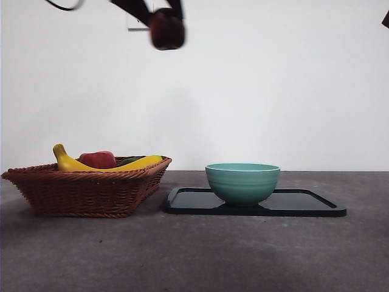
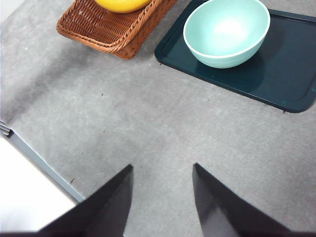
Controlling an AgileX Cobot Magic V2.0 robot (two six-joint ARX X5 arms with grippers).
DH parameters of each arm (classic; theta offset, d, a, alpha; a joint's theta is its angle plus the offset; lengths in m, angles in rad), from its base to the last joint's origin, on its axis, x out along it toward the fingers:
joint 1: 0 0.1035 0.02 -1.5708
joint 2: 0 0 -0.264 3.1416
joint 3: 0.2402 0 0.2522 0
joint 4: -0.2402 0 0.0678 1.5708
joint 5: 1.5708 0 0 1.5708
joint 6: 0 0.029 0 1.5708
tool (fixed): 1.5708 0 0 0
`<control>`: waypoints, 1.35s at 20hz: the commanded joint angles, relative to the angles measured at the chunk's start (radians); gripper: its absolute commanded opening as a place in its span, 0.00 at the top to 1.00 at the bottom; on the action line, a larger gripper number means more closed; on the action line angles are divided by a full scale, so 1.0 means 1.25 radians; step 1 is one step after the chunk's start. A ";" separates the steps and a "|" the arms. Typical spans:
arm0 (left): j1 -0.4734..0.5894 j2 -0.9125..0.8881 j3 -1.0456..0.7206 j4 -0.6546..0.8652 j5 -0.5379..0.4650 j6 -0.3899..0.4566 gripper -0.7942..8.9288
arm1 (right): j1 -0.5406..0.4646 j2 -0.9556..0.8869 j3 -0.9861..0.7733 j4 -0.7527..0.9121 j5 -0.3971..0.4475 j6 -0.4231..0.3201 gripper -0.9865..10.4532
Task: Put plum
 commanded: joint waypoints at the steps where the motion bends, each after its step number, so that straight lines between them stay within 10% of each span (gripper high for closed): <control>1: 0.018 -0.014 0.024 -0.042 -0.002 0.007 0.70 | 0.004 0.002 0.004 0.008 -0.001 0.002 0.75; 9: 0.063 -0.108 -0.117 -0.076 -0.002 0.025 0.70 | 0.004 0.002 0.004 0.008 0.004 -0.001 0.75; 17: 0.104 -0.353 -0.676 0.299 -0.002 0.006 0.70 | 0.004 0.002 0.004 0.008 0.004 -0.013 0.75; 27: 0.116 -0.347 -1.050 0.745 -0.046 0.030 0.70 | 0.004 0.002 0.004 0.006 0.003 -0.010 0.75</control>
